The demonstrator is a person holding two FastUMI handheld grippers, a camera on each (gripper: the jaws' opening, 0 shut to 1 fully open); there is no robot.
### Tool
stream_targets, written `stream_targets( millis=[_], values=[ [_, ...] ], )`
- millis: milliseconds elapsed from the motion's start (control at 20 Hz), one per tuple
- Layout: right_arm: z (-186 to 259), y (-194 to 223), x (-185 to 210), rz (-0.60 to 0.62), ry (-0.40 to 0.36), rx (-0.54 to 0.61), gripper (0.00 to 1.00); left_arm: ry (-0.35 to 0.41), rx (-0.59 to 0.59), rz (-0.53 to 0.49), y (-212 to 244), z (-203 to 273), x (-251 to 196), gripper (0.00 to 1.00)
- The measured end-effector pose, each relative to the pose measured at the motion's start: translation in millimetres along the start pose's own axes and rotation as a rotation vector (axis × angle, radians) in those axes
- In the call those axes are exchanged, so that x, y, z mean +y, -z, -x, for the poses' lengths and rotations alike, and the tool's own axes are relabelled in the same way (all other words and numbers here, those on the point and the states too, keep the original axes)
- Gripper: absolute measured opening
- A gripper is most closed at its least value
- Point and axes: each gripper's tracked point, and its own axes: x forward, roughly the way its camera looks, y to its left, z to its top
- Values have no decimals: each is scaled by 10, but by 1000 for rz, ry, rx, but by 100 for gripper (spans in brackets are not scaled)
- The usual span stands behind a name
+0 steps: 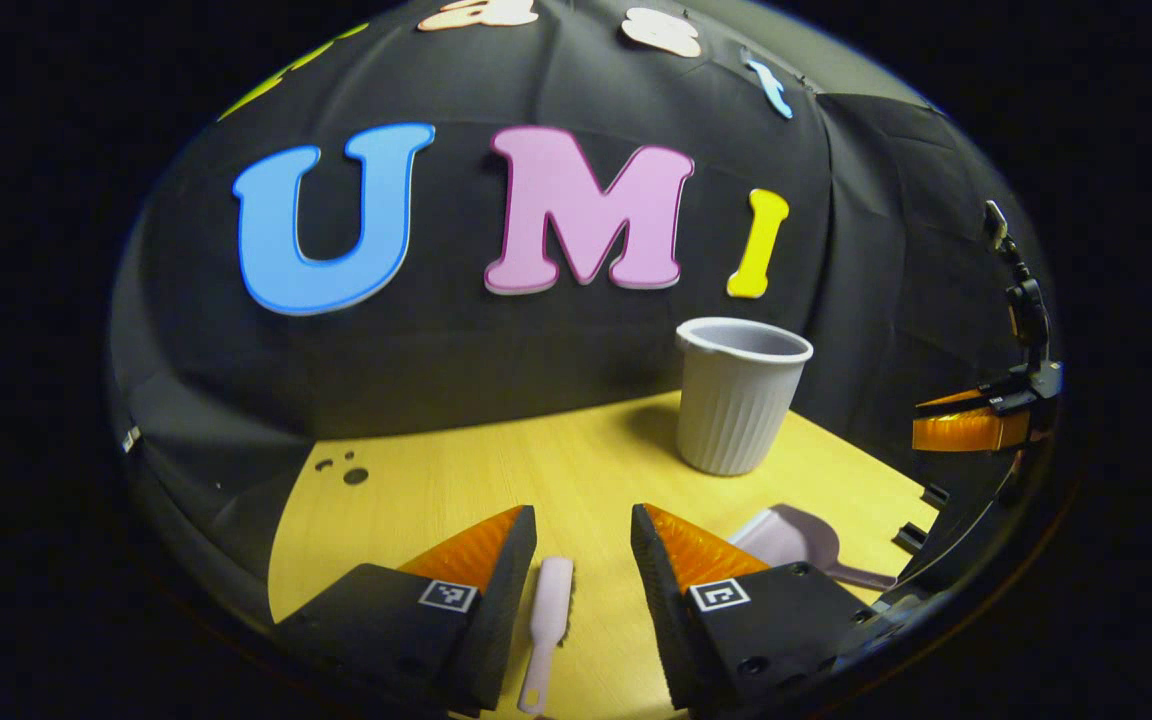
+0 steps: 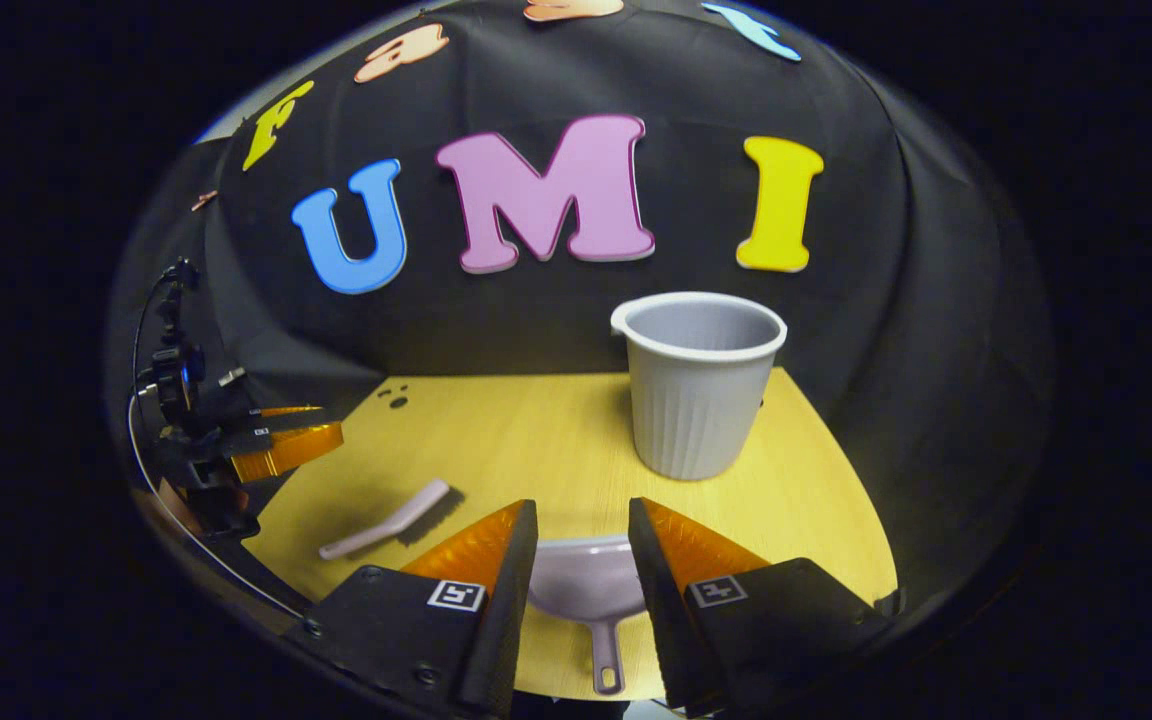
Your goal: Pick up the small broom and dustpan from the desktop, sweep the trash into the dustpan with the broom, and then empty the trash into the garbage bin.
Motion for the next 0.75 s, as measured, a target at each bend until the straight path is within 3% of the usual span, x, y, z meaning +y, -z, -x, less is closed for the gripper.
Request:
stream_targets(
  millis=[350,550,750],
  values=[
    [211,-554,87,-18,28,-175,58,62,-87,-47,-412,53,-312,63],
    [211,-572,145,18,26,-171,58,98,-90,-39,-483,3,-468,63],
    [201,-520,178,16,12,-160,59,77,-108,-42,-517,70,-406,63]
  ],
)
